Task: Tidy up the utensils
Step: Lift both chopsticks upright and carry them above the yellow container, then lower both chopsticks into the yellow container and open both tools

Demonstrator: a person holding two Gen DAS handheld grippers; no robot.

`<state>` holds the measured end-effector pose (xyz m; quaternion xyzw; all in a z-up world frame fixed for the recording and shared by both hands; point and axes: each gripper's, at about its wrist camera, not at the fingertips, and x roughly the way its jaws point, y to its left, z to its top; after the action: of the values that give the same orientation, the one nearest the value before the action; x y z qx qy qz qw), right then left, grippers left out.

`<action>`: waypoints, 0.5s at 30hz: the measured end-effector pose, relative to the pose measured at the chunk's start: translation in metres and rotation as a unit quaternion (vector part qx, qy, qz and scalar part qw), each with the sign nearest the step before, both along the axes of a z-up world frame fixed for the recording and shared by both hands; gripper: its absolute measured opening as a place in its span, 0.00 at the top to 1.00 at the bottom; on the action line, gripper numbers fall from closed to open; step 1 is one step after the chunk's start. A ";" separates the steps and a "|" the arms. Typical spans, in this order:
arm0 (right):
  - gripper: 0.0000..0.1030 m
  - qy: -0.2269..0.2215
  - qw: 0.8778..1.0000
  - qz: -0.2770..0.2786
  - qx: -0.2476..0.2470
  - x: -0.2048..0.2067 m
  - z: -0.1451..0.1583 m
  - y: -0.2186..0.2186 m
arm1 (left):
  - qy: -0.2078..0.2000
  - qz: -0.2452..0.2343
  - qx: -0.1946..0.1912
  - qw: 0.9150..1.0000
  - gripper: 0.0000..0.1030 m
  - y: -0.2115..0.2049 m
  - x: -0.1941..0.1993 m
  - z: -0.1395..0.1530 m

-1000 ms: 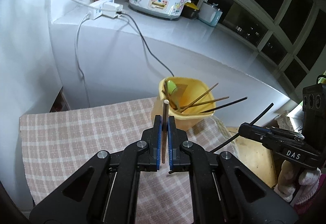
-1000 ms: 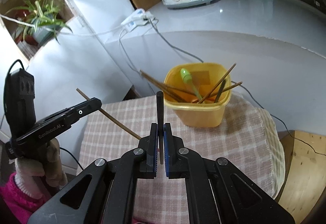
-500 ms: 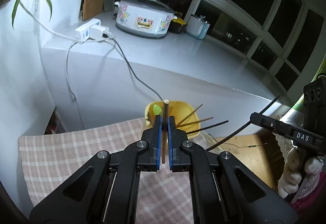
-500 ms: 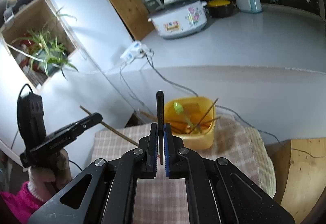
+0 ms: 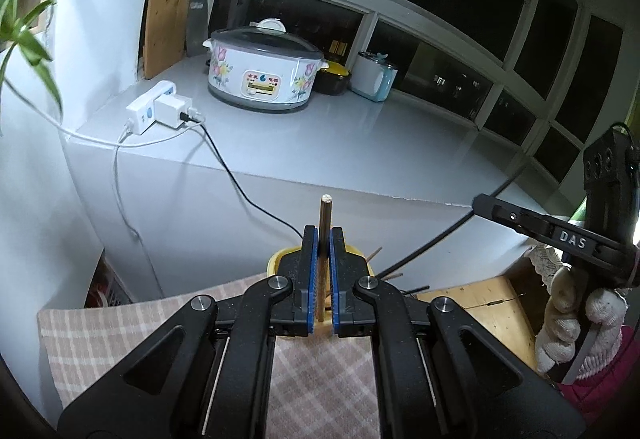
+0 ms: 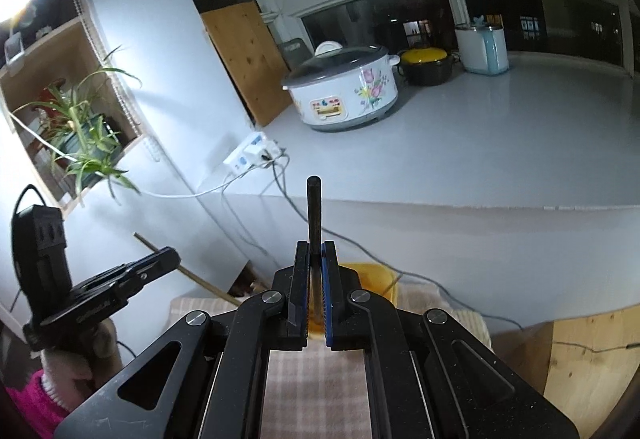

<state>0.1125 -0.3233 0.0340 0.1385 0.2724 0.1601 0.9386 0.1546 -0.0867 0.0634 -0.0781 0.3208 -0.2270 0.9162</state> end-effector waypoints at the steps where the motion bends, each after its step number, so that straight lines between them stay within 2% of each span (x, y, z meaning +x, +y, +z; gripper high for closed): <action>1: 0.96 0.000 1.000 -0.001 -0.003 0.005 -0.001 0.000 | -0.001 0.000 0.001 1.000 0.97 -0.002 0.002 0.000; 6: 0.96 0.002 1.000 -0.008 -0.025 0.029 -0.007 0.001 | 0.001 0.002 0.015 1.000 0.97 -0.015 0.012 -0.008; 15: 0.96 0.034 0.997 -0.012 -0.063 0.068 -0.033 0.006 | 0.029 0.009 0.012 0.999 0.97 -0.019 0.028 -0.031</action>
<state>0.1805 -0.3170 0.0012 0.0874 0.3118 0.1267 0.9376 0.1825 -0.1059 0.0326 -0.0764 0.3494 -0.2121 0.9094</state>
